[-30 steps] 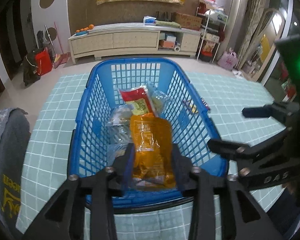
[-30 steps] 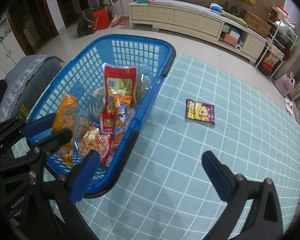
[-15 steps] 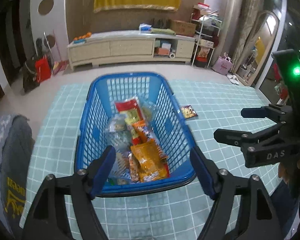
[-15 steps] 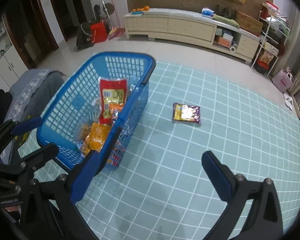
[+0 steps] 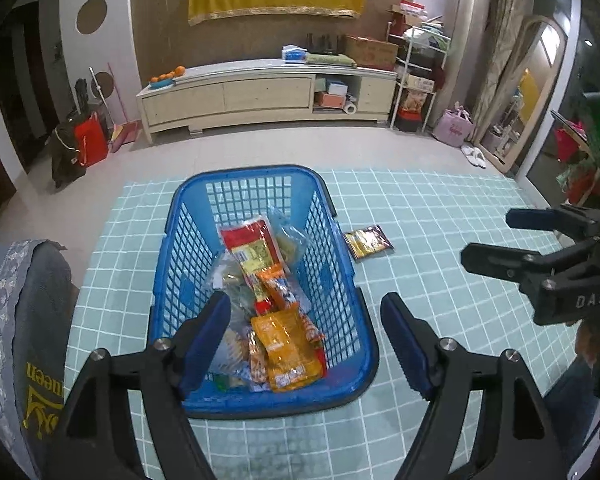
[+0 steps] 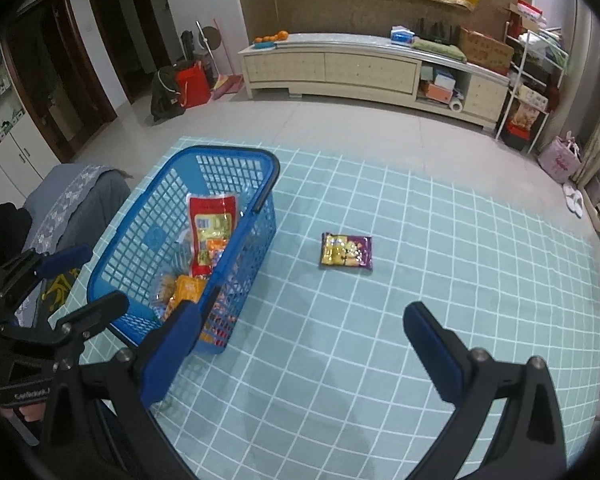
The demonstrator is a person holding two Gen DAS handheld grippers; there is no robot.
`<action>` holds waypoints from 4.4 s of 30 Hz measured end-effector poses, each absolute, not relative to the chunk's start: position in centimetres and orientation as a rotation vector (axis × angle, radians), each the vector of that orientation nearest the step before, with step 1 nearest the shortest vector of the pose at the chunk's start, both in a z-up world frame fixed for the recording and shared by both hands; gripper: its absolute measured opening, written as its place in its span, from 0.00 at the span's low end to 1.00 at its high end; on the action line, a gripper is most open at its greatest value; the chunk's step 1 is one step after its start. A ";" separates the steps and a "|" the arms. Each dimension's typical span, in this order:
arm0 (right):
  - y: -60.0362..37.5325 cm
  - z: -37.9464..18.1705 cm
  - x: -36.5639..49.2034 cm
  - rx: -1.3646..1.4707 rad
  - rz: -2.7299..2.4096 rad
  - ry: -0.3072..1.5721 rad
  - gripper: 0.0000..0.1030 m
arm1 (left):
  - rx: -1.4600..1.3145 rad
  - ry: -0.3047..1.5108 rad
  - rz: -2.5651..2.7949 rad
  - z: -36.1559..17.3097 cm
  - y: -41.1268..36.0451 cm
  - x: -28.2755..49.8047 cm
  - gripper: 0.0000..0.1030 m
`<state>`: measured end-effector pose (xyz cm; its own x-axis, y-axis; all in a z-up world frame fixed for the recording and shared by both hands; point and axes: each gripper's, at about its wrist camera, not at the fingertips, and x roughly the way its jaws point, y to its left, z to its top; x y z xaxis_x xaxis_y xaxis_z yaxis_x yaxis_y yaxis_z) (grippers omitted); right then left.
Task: Organize snacks
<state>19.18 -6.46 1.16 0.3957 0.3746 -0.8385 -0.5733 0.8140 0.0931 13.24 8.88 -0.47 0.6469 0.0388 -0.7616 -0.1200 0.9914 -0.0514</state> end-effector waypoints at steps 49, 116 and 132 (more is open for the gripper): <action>-2.5 -16.2 35.9 -0.248 0.521 1.332 1.00 | -0.172 1.121 0.212 -9.7 15.3 29.1 0.88; 9.4 -3.9 16.4 -0.498 0.774 1.039 0.59 | -0.284 0.923 0.303 -3.8 21.4 9.0 1.00; 3.2 -2.4 14.4 -0.328 0.750 0.964 0.84 | -0.276 0.825 0.259 -3.8 18.3 6.1 1.00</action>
